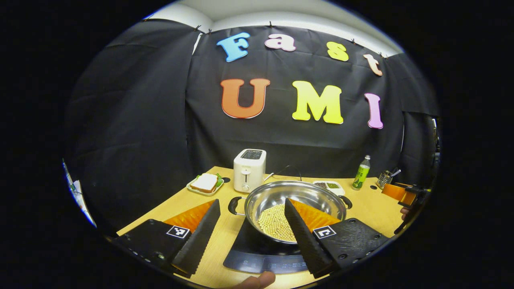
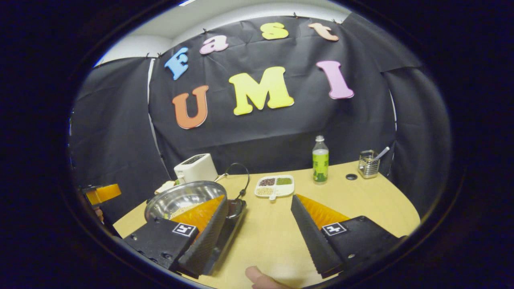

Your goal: First push the handle of the pot to place it horizontally, then grasp the pot with both hands and set it on the induction cooktop.

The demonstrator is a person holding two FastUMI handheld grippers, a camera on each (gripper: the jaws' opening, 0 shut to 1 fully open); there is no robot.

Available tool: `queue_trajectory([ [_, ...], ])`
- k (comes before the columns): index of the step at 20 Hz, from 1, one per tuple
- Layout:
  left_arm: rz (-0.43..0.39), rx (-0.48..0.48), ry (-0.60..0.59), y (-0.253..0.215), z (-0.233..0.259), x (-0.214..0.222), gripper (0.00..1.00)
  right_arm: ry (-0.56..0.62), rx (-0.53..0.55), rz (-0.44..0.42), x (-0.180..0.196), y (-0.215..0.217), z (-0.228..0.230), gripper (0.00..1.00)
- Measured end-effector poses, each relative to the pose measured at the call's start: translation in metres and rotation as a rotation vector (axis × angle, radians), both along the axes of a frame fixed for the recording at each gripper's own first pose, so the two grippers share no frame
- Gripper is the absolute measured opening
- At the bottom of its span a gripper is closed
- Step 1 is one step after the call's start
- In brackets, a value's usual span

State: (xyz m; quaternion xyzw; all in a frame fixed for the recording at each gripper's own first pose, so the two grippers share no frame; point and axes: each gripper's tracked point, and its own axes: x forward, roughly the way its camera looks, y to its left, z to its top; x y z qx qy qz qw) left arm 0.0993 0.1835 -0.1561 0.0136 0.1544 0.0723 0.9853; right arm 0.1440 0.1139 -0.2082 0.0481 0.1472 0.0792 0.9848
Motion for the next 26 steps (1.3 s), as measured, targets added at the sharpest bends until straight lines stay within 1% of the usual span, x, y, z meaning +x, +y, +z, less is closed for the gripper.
queue_trajectory([
  [1, -0.008, 0.002, -0.011, -0.01, 0.007, -0.009, 0.96, -0.019, -0.014, -0.01, -0.014, -0.015, 0.007, 1.0],
  [3, -0.035, -0.021, -0.048, -0.034, 0.023, -0.024, 0.95, -0.077, -0.028, -0.043, -0.041, -0.043, 0.028, 1.0],
  [4, -0.053, -0.03, -0.073, -0.046, 0.033, -0.029, 0.96, -0.099, -0.031, -0.058, -0.054, -0.055, 0.037, 0.96],
  [6, -0.061, -0.04, -0.121, -0.06, 0.044, -0.047, 0.95, -0.121, -0.036, -0.094, -0.078, -0.081, 0.052, 0.96],
  [7, -0.077, -0.046, -0.143, -0.069, 0.046, -0.056, 0.95, -0.146, -0.027, -0.103, -0.087, -0.089, 0.065, 0.95],
  [8, -0.084, -0.051, -0.154, -0.079, 0.047, -0.065, 0.95, -0.17, -0.016, -0.108, -0.096, -0.095, 0.078, 0.96],
  [10, -0.1, -0.033, -0.164, -0.095, 0.054, -0.08, 0.95, -0.184, -0.024, -0.13, -0.115, -0.109, 0.092, 0.95],
  [12, -0.078, 0.007, -0.18, -0.094, 0.068, -0.09, 0.95, -0.199, -0.044, -0.16, -0.128, -0.119, 0.108, 0.96],
  [14, -0.072, 0.02, -0.219, -0.101, 0.088, -0.099, 0.95, -0.231, -0.077, -0.188, -0.143, -0.129, 0.122, 0.95],
  [17, -0.11, 0.015, -0.259, -0.12, 0.108, -0.113, 0.95, -0.297, -0.097, -0.205, -0.164, -0.134, 0.14, 0.96],
  [18, -0.113, 0.02, -0.269, -0.123, 0.113, -0.116, 0.95, -0.308, -0.1, -0.203, -0.172, -0.134, 0.144, 1.0],
  [19, -0.113, 0.029, -0.285, -0.125, 0.118, -0.119, 0.95, -0.317, -0.099, -0.199, -0.177, -0.134, 0.147, 0.96],
  [21, -0.108, 0.043, -0.303, -0.131, 0.126, -0.12, 0.95, -0.315, -0.112, -0.211, -0.188, -0.141, 0.149, 0.96],
  [26, -0.142, 0.043, -0.325, -0.154, 0.132, -0.125, 0.95, -0.33, -0.159, -0.251, -0.204, -0.153, 0.157, 0.96],
])
